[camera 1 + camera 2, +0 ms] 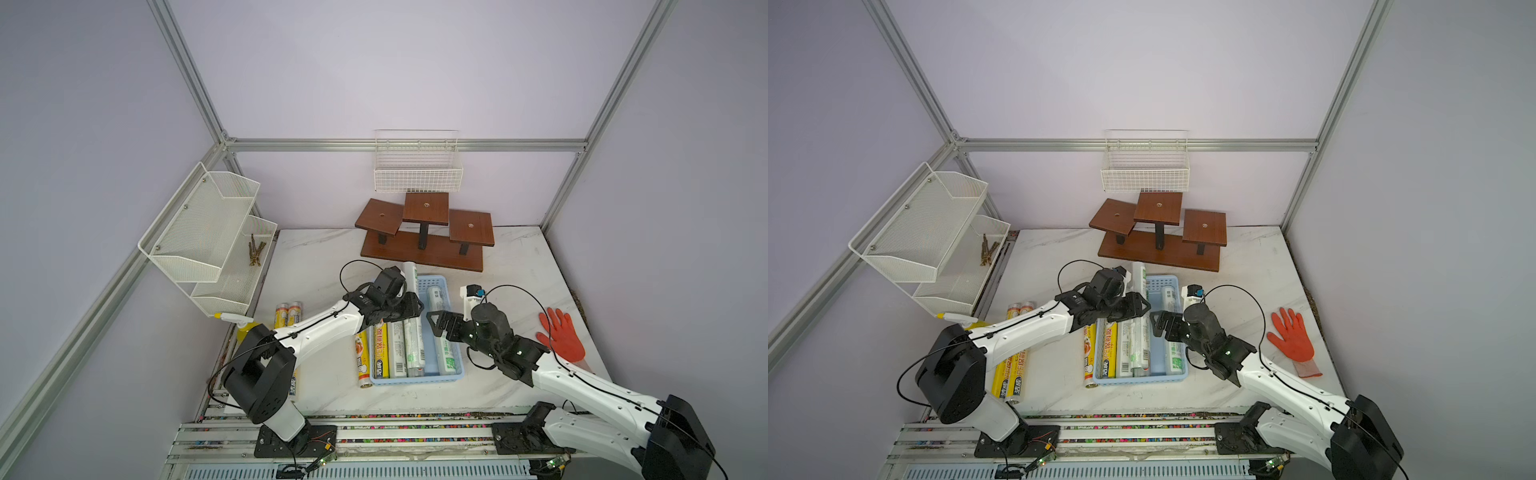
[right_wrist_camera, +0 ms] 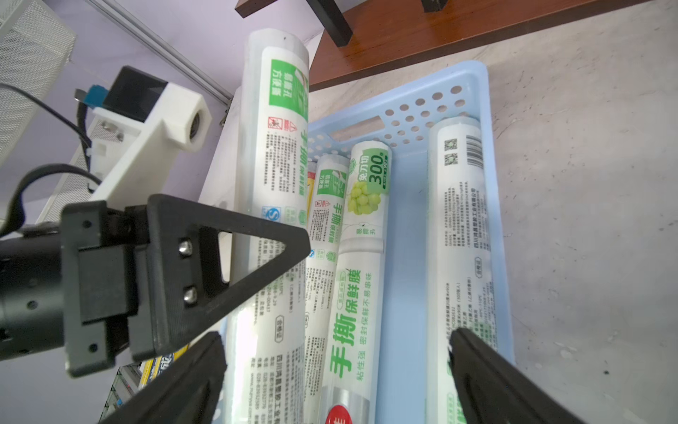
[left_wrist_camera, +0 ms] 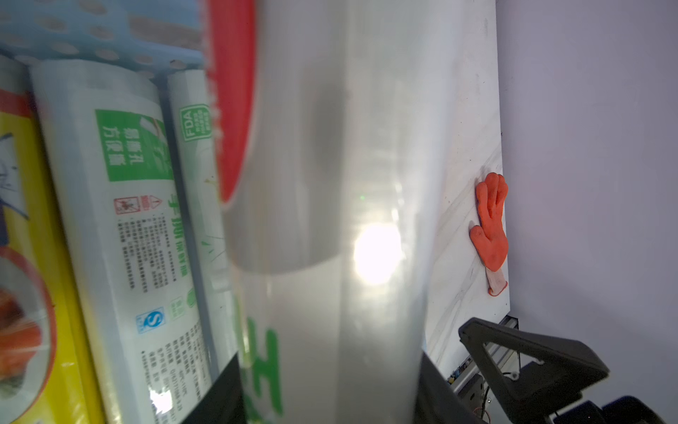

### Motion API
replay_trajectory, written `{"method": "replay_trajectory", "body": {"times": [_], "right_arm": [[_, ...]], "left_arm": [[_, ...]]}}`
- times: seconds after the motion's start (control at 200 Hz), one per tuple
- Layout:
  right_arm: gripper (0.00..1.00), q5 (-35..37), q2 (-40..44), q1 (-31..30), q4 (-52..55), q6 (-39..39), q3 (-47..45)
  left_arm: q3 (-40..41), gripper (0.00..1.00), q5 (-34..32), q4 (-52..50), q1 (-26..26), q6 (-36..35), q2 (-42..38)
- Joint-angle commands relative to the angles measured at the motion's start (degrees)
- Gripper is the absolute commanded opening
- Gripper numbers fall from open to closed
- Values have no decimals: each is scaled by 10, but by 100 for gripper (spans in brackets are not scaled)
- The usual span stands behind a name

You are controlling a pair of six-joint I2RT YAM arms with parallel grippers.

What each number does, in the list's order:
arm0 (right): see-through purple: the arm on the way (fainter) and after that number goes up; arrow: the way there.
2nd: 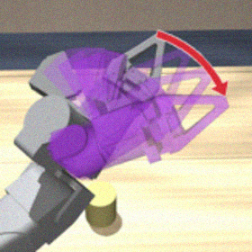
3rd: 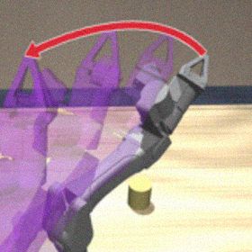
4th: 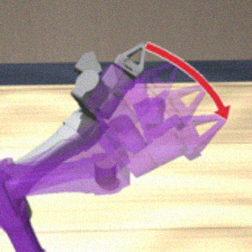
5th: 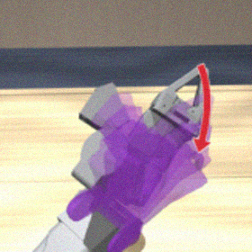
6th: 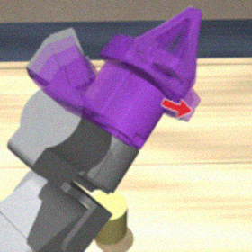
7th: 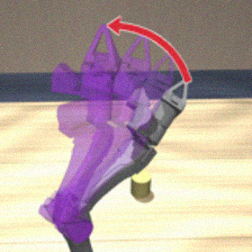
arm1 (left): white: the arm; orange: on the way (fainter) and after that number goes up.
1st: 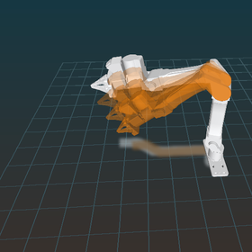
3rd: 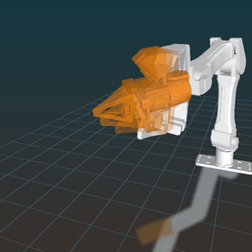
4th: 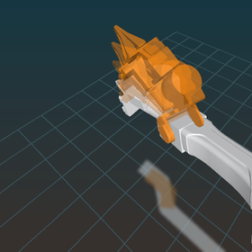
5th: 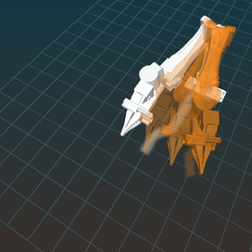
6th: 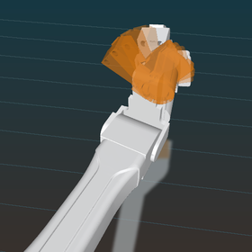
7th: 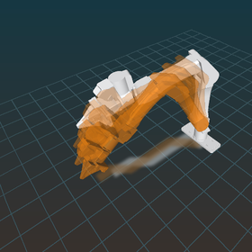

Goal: Put the plastic wrap into the basket
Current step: Place the plastic wrap in the basket.

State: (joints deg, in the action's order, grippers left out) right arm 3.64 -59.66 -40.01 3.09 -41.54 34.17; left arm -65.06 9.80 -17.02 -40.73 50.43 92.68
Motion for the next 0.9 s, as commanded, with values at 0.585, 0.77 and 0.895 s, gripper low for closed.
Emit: {"method": "replay_trajectory", "body": {"times": [0.585,0.77,0.895], "right_arm": [[99,-9,10,23,8,-22,-36],[99,-22,-3,23,5,-27,-35],[99,-39,-14,23,-4,-26,-35]], "left_arm": [[-88,28,-2,13,-49,49,96],[-103,31,-4,-6,-57,60,114],[-120,35,-5,-29,-63,58,133]]}}
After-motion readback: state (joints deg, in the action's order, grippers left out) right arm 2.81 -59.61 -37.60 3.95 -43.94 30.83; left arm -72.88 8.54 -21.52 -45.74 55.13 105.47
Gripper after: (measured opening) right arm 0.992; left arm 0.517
